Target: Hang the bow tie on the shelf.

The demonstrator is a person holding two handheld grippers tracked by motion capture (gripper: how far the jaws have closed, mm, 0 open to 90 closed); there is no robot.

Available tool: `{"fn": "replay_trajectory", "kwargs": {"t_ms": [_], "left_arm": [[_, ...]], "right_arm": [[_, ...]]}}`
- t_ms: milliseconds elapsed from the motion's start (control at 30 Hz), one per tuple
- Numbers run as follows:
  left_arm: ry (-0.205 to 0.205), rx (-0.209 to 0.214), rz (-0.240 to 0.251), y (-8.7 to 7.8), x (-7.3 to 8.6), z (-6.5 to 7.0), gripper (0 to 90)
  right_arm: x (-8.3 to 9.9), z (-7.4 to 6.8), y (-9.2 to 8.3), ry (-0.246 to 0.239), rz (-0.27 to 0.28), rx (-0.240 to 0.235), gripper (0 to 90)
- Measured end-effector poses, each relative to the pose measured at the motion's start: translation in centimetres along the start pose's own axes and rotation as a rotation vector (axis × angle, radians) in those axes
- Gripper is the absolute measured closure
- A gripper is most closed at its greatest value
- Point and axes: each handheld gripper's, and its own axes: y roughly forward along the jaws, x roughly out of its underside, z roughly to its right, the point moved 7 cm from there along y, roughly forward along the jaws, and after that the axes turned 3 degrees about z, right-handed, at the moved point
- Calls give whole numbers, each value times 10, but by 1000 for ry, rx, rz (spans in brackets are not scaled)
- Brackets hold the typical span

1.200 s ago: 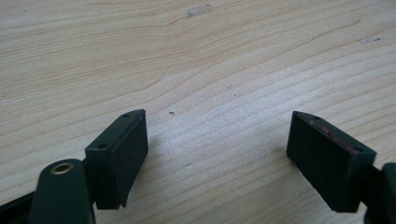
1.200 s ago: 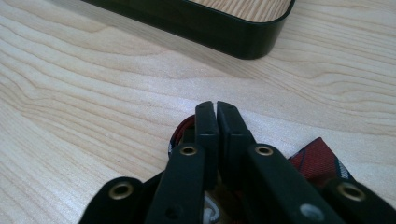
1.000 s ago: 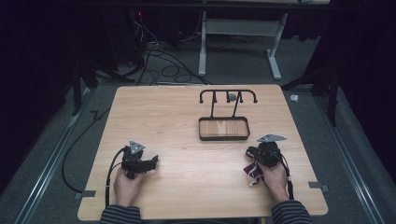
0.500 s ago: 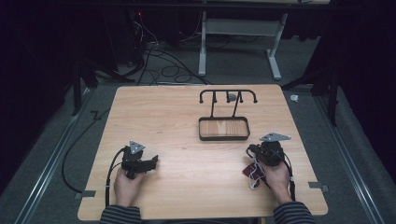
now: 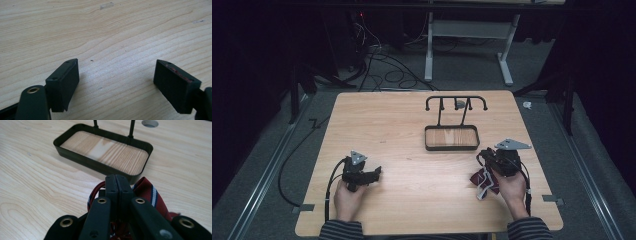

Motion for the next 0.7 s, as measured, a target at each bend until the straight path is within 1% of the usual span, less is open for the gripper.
{"fn": "replay_trajectory", "kwargs": {"t_ms": [100,133,167,200,300,400,533,700], "left_arm": [[0,0,0,0,0,0,210],[0,0,0,0,0,0,210],[1,0,0,0,0,0,210],[1,0,0,0,0,0,210],[0,0,0,0,0,0,210],[0,0,0,0,0,0,211],[0,0,0,0,0,0,211],[-1,0,0,0,0,0,210]], "right_arm": [[-7,-4,-4,-9,20,-4,900],[-7,-4,-4,-9,20,-4,900],[-12,-5,-6,-16,33,-5,900],[-12,-5,-6,-16,33,-5,900],[-19,-9,-10,-32,52,-8,900],[-22,-11,-11,-30,58,-11,900],[-28,-14,-14,-47,83,-12,900],[-32,-17,-16,-59,92,-16,900]]}}
